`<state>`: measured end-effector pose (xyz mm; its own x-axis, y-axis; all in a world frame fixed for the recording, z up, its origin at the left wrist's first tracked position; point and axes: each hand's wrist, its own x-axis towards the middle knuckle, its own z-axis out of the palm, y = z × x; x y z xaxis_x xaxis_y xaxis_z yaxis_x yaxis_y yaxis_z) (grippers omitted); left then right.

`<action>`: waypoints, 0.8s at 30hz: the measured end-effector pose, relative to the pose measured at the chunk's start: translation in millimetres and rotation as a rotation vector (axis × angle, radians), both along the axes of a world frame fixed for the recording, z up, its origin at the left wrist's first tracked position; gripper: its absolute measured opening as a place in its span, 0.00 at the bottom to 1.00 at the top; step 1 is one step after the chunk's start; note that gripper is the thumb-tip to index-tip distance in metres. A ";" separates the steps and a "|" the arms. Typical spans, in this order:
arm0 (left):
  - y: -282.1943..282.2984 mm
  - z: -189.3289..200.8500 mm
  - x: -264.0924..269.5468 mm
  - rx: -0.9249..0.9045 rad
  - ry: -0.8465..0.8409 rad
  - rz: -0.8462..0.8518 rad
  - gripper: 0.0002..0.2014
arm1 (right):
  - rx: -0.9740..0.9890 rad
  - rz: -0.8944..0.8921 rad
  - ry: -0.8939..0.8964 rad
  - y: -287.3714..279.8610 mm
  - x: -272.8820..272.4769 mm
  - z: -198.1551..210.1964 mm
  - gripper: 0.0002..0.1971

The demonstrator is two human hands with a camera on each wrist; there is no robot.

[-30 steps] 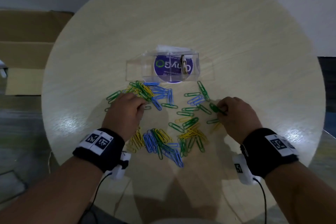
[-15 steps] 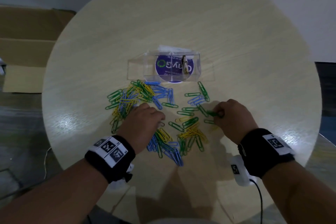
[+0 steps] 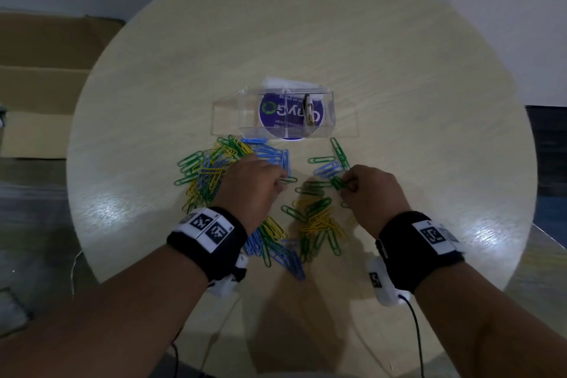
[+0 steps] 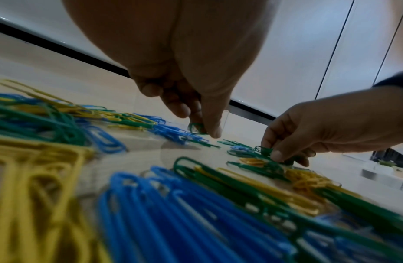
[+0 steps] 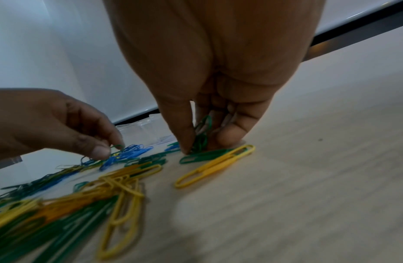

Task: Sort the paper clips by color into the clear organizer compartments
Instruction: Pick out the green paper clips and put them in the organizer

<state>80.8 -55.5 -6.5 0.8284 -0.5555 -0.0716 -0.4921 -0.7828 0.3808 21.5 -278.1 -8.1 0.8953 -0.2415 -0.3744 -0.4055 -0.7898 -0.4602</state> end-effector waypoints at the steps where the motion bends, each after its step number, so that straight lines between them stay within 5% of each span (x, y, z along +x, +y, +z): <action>1: -0.8 -3.0 0.0 0.022 -0.007 0.002 0.05 | -0.006 0.003 0.011 0.9 0.3 -0.3 0.07; 6: 2.7 -8.5 -5.4 0.063 0.020 0.049 0.03 | -0.050 0.059 0.085 -1.3 -1.6 -0.1 0.08; 13: -0.9 -1.5 -16.5 0.172 -0.035 -0.119 0.07 | -0.114 0.213 0.020 3.0 -12.3 3.8 0.06; 20: 2.5 5.9 -15.6 0.042 0.086 -0.025 0.09 | -0.072 0.145 -0.011 -9.0 -9.1 23.4 0.12; 24: 12.0 26.1 4.3 -0.171 0.128 0.218 0.09 | 0.014 0.056 -0.181 -3.3 21.4 62.2 0.09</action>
<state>85.1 -43.5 19.5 0.9197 -0.3786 -0.1040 -0.2590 -0.7842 0.5639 42.9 -281.3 54.2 0.9602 -0.1855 -0.2086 -0.2707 -0.8016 -0.5330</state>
